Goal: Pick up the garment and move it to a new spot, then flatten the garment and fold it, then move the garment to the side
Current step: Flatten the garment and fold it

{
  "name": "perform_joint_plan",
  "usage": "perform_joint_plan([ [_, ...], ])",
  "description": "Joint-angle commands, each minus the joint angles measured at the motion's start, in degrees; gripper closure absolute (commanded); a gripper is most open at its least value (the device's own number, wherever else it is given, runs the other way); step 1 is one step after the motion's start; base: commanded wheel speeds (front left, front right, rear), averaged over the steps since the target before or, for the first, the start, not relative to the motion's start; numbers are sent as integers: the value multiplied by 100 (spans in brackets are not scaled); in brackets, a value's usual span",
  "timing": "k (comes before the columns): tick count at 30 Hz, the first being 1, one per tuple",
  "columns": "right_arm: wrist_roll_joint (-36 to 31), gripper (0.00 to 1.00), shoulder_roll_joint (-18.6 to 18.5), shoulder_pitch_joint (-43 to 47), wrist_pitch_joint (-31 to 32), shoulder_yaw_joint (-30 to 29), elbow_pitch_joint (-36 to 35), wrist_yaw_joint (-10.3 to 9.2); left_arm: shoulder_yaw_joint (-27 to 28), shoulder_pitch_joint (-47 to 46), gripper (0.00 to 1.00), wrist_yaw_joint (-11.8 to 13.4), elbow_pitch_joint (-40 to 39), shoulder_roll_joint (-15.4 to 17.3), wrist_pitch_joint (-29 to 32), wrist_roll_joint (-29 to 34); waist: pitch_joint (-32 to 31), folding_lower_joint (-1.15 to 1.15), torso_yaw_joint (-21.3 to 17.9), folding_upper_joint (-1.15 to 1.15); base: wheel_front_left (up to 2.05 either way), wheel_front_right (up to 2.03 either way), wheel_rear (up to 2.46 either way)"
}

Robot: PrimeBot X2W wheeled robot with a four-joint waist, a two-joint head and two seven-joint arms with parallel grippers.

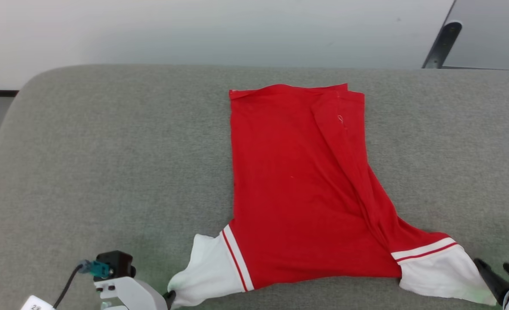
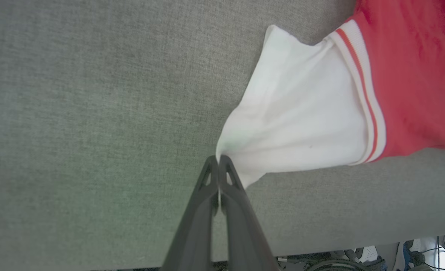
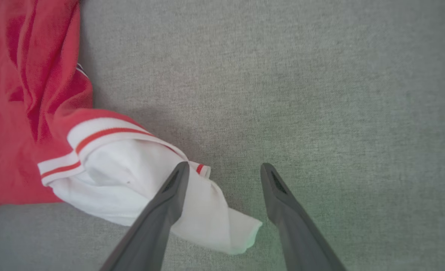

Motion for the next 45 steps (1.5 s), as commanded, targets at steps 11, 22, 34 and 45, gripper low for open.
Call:
perform_joint_plan([
  [11,-762,0,-555,97,-1916,641,-990,-6,161,-4,100,-57,73,-38,-488,138,-49,0,-248,0,0,0,0],
  [22,-1489,0,-477,-1367,-3532,1670,-427,-4,57,-257,100,-255,168,-229,-813,363,-86,0,-44,0,0,0,0],
  [34,-1145,0,-455,-4210,-1852,2646,2131,-6,-497,-1098,100,-714,686,-888,-799,631,343,0,826,0,0,0,0],
  [45,-1175,0,-340,-5958,-630,2746,4508,-6,-828,-1635,100,-1222,1378,-1506,-1096,752,774,0,1474,0,0,0,0],
])
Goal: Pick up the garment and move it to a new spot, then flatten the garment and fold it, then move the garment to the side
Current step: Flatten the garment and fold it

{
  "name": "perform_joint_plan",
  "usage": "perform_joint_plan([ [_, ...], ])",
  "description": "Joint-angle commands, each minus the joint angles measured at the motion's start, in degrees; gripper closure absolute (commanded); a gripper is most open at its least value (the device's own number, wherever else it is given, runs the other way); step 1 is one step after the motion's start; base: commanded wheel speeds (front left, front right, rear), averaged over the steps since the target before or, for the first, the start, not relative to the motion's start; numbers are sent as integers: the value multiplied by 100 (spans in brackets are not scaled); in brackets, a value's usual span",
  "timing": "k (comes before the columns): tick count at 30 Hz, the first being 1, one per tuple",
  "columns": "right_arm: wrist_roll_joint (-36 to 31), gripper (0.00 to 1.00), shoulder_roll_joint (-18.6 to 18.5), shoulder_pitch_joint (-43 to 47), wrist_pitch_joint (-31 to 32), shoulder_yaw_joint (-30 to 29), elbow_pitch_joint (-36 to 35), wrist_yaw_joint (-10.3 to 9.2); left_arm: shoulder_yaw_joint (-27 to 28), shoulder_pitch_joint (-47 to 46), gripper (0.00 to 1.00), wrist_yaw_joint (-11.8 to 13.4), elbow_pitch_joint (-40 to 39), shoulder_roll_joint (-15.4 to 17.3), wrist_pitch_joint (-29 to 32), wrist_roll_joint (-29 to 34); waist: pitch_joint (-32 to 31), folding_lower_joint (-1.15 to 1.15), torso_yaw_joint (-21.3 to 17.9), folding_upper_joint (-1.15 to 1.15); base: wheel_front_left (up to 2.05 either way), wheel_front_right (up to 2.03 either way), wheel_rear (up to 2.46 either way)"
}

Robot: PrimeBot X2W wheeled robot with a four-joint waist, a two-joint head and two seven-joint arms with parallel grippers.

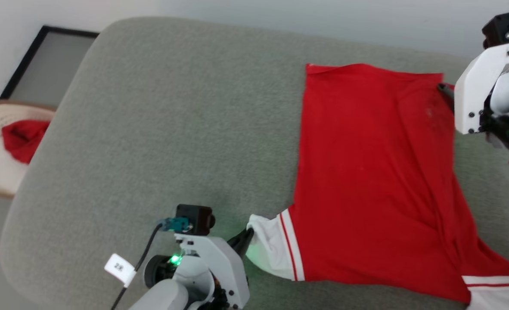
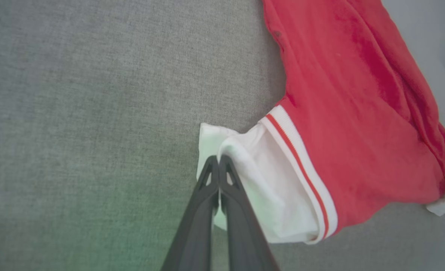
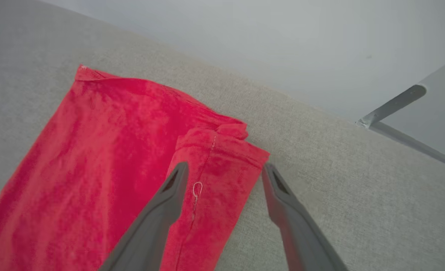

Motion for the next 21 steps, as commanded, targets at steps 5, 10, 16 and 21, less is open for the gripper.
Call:
perform_joint_plan([
  [5,-166,0,120,-498,334,-163,808,-5,-44,-230,100,-185,284,-230,-149,27,420,0,465,0,0,0,0],
  [10,-461,0,282,-830,629,-276,1495,-5,-91,-397,100,-326,537,-394,-224,18,529,0,583,0,0,0,0],
  [16,-867,100,323,-1089,626,-475,2070,-6,-132,-525,100,-460,779,-537,-268,-20,595,0,686,0,0,0,0],
  [21,-1130,100,364,-1301,507,-673,2340,-6,-98,-570,100,-488,929,-572,-330,-61,598,0,676,0,0,0,0],
])
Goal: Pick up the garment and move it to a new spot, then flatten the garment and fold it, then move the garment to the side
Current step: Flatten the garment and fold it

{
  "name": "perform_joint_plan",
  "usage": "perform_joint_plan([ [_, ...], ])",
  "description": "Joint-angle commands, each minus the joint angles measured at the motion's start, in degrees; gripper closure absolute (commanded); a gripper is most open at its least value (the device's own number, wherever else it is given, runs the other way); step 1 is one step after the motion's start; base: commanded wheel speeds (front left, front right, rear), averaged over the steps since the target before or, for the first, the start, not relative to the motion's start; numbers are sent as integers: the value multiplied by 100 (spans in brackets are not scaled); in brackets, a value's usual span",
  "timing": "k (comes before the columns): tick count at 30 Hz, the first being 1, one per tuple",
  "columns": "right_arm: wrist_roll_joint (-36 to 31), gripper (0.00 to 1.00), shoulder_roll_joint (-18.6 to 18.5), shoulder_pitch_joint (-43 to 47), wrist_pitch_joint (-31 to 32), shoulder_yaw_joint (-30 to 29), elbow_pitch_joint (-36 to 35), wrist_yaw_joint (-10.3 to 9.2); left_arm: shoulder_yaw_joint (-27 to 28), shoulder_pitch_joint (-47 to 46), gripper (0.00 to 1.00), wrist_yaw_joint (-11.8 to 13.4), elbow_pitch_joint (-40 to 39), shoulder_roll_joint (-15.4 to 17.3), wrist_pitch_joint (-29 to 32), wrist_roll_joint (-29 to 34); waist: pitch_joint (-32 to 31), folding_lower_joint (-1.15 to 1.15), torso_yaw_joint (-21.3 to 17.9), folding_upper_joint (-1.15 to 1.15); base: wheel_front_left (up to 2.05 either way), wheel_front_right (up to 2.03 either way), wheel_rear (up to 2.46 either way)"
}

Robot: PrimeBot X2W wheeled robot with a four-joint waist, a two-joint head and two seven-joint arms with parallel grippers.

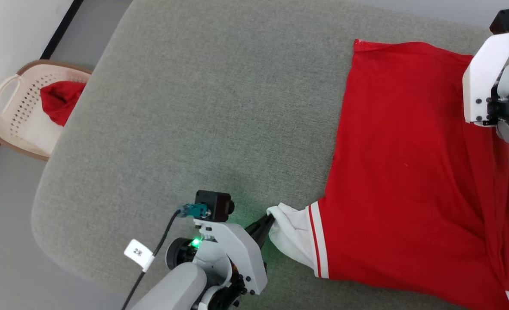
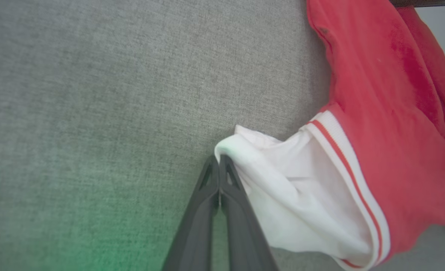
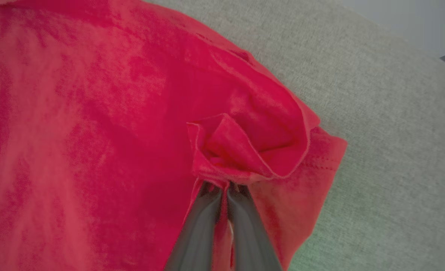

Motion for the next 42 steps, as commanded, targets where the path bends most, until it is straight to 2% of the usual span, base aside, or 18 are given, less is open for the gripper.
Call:
perform_joint_plan([
  [1,-51,100,29,-101,-30,-49,35,-6,35,-20,100,12,81,18,-31,-37,-19,0,-31,0,0,0,0],
  [8,73,100,24,-337,-70,-242,148,-6,122,60,100,87,84,140,-56,-84,-157,0,-240,0,0,0,0],
  [18,747,100,-28,-343,-177,-557,55,-6,287,73,100,234,-135,410,58,-142,-352,0,-584,0,0,0,0],
  [27,1167,100,-91,247,-88,-207,-290,-6,304,275,100,381,-243,578,152,-180,-619,0,-852,0,0,0,0],
  [32,1697,100,-302,987,86,104,-978,-6,347,430,100,454,-331,714,168,-219,-748,0,-1010,0,0,0,0],
  [36,2260,100,-596,1820,242,245,-1893,-6,381,561,100,534,-432,812,173,-230,-814,0,-1143,0,0,0,0],
  [42,2885,100,-960,3323,542,-28,-3481,-6,421,698,100,636,-578,938,199,-266,-843,0,-1342,0,0,0,0],
])
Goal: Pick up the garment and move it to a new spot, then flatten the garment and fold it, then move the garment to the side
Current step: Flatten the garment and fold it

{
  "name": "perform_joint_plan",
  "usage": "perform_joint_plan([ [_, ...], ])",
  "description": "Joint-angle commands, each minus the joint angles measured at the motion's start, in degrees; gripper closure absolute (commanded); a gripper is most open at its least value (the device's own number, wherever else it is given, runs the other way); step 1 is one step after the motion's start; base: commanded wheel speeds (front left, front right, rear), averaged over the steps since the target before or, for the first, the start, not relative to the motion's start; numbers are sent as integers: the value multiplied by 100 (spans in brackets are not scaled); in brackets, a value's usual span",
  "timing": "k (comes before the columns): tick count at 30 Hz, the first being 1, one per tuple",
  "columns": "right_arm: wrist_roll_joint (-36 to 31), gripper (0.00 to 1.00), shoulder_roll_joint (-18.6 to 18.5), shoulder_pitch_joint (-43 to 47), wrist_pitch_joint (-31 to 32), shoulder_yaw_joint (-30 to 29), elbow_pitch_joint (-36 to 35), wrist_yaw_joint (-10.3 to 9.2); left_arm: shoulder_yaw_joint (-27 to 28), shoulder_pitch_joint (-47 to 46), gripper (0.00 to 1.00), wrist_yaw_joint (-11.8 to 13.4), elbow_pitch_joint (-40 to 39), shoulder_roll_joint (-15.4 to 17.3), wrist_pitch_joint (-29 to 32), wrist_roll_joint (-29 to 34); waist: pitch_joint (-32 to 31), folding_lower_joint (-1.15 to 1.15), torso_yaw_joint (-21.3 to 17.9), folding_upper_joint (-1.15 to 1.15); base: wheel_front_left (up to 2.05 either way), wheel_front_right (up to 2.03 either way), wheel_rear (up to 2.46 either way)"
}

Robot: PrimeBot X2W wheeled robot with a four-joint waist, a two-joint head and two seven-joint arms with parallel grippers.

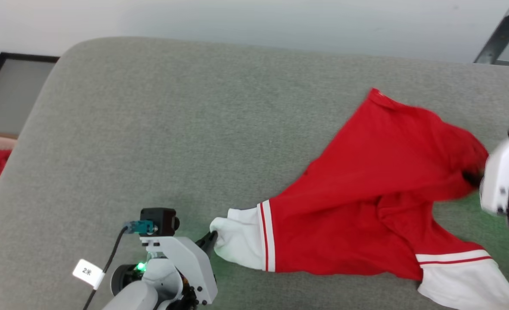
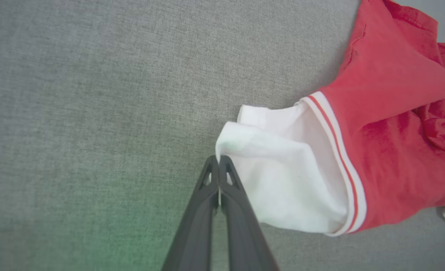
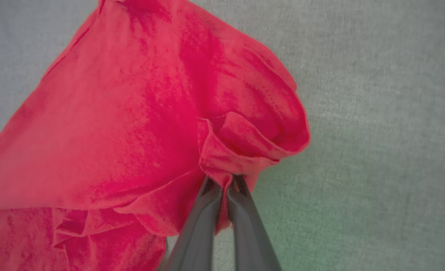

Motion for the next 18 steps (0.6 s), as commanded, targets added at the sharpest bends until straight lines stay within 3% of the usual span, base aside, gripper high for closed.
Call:
perform_joint_plan([
  [1,115,100,-52,420,86,-167,-392,-4,13,68,100,43,-36,22,-2,-28,-27,0,-109,0,0,0,0],
  [4,116,100,-40,1261,259,-590,-1182,-4,18,88,100,63,-90,58,16,-29,-18,0,-192,0,0,0,0],
  [10,-78,100,495,2770,690,-1557,-2610,-5,5,87,100,84,-139,120,58,-20,4,0,-312,0,0,0,0],
  [18,-441,100,1221,3618,1130,-2235,-3593,-5,-27,20,100,44,-160,156,77,14,91,0,-414,0,0,0,0],
])
